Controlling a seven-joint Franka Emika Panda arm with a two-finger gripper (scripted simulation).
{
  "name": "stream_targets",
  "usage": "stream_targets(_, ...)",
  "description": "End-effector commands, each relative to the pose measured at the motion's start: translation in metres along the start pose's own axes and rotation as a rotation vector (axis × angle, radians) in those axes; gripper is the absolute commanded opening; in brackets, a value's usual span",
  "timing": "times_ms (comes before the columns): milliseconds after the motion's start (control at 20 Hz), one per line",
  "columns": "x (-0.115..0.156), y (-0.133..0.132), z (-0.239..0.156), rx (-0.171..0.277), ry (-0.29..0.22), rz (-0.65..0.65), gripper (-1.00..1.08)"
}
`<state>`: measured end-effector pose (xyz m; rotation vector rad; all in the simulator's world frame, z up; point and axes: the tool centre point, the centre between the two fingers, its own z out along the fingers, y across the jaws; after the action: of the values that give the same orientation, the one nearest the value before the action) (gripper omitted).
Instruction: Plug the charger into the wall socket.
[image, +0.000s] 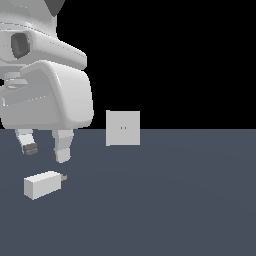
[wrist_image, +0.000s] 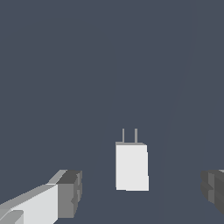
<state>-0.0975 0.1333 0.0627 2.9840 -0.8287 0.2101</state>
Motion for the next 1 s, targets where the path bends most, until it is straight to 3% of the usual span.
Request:
stream_targets(0,0.0,0.0,0.002,0.0,0.0,0.0,1.0)
stream_targets(850,-0.008,-0.001,0.05,-0.001,0.0,0.006,1.0)
stream_targets(900,-0.008,-0.001,0.05,-0.001,0.0,0.006,-1.0)
stream_targets(950,-0.008,-0.001,0.05,-0.001,0.0,0.006,-1.0)
